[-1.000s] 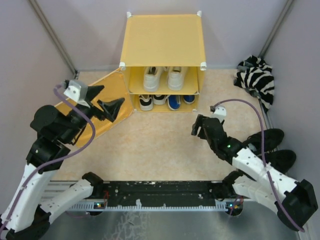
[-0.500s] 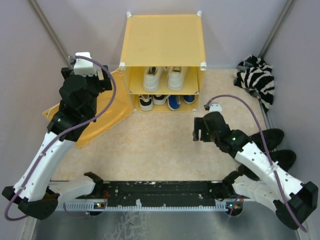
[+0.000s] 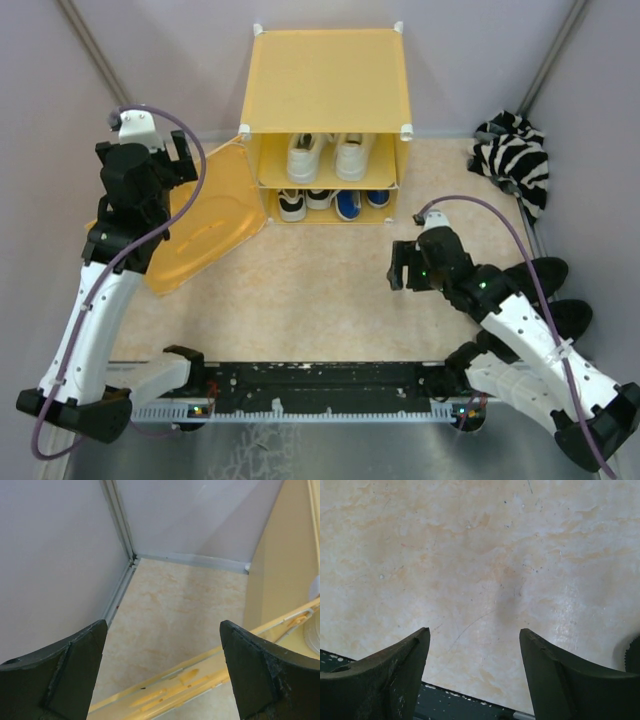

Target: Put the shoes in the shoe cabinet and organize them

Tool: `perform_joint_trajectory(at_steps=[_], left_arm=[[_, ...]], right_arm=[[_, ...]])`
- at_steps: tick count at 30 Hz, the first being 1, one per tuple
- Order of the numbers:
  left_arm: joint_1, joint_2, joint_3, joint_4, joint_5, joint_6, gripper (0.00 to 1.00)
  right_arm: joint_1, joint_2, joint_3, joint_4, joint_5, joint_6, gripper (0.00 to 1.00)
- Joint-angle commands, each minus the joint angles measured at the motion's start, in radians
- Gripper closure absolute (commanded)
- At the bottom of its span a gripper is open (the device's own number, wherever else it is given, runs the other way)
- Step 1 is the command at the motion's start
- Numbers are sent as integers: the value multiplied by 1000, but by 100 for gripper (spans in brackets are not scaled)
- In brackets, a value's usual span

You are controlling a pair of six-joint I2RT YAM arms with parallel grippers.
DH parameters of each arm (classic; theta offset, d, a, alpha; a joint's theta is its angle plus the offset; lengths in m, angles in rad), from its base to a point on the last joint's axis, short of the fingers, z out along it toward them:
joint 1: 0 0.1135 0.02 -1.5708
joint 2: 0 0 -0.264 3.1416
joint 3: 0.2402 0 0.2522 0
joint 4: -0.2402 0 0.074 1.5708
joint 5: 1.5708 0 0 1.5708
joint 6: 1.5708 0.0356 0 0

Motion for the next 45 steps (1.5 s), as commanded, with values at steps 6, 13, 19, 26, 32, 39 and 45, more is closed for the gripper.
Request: perform_joint_trajectory(at_steps=[6,13,19,26,32,39,45], left_arm=[[50,3,-21,-100,267,-125,1],[52,-8,-31,-178,480,-184,1],[51,-53,-18,-198,656,-242,1],[52,-138,-119,-54,998,-369,1],[52,-226,-190,205,1197,-458,1],[52,-248,-188,150,1141,-384,1],[52,-270,-436,172,1153,-418,6]], right_arm=[[-6,-44,81,-39,-6,-26,27],[-5,-46,132,-38,0,-53,27],[-6,-46,158,12,-25,-59,27],[-6,-59,184,32,26,-80,27],[-6,-37,199,38,75,-94,27],[-9,-23,198,30,153,-86,27],[-27,-25,290,4,237,-112,25]])
